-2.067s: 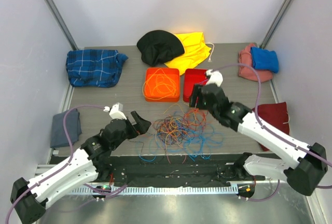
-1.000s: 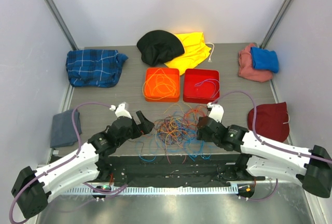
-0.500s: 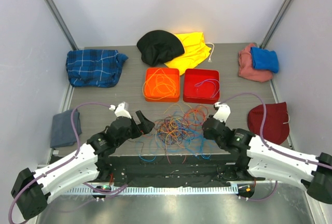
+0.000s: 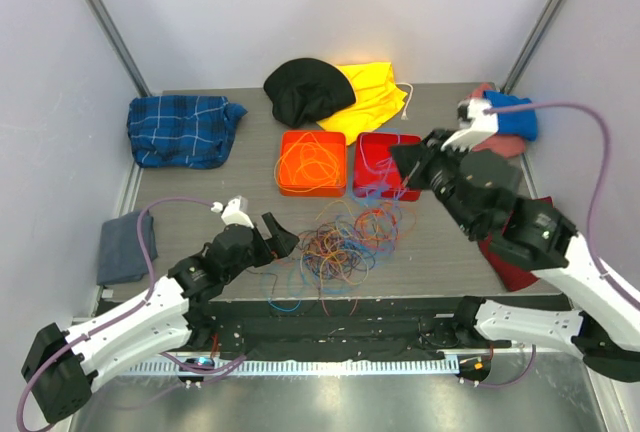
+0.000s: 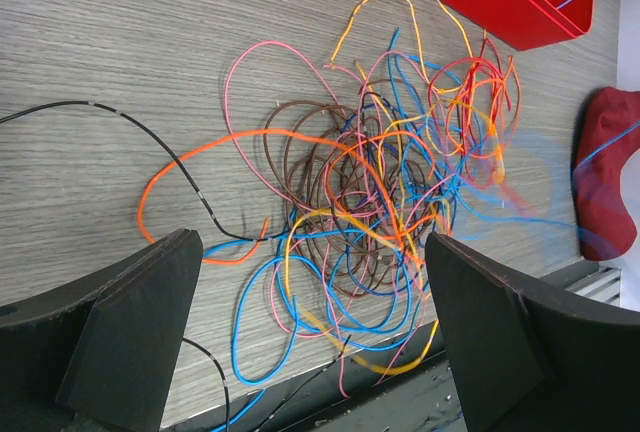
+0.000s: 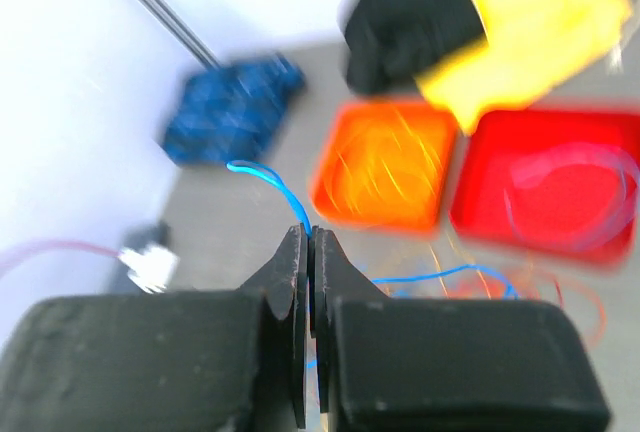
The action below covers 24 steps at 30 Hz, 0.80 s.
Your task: Untangle the cables
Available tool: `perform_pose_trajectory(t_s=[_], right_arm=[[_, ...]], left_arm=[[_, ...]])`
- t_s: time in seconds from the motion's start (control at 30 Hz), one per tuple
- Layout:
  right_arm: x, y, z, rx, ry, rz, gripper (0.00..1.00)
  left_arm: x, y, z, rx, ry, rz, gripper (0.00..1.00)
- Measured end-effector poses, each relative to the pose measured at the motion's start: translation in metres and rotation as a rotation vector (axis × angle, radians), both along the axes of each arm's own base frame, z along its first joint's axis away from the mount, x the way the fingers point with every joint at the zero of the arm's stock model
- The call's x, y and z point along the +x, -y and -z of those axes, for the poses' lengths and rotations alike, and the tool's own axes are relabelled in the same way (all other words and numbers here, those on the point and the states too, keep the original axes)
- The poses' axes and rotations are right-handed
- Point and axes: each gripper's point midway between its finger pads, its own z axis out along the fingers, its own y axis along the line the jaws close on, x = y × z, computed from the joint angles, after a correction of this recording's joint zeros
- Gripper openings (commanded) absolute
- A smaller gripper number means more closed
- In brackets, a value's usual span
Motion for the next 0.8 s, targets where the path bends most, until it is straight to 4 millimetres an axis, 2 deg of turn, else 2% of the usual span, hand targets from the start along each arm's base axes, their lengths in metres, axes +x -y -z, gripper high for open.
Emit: perform_pose_trajectory(t_s=[0.13,0.2,0.27,0.33,0.43,0.63,0.67,0.73,0.8], right_arm=[[0.002,0.001,-0.080,0.036,0.122,-0.011,0.01],[0.003,0.001,-0.111,0.055,0.168,-0.014,0.01],[0.003,-0.002,-0.129,0.066,0.197,-0.029,0.01],[0.001,-0.006,-0.131,0.062,0.201,-0.053,0.01],[0.001,-0.019,-0.108,0.026,0.164,-0.103,0.01],[-0.007,-0.048,0.000,-0.098,-0.026,-0.218,0.01],[-0.008,-0.051,0.012,-0.112,-0.051,-0.230,0.01],[-0.012,-0.056,0.031,-0.120,-0.093,-0.255,0.01],[-0.016,-0.058,0.034,-0.107,-0.109,-0.273,0.01]], left_arm=[[-0.001,0.000,0.000,-0.009,0.002,0.002,1.00],[-0.003,-0.001,0.001,-0.012,0.004,0.003,1.00],[-0.004,-0.002,0.001,-0.017,0.009,0.005,1.00],[-0.005,-0.003,0.000,-0.024,0.014,0.004,1.00],[-0.006,-0.004,-0.002,-0.037,0.025,0.003,1.00],[-0.006,-0.005,-0.015,-0.063,0.071,0.005,1.00],[-0.005,-0.005,-0.019,-0.067,0.088,0.007,1.00],[-0.002,-0.004,-0.031,-0.084,0.139,0.014,1.00],[0.003,-0.002,-0.049,-0.118,0.209,0.020,1.00]])
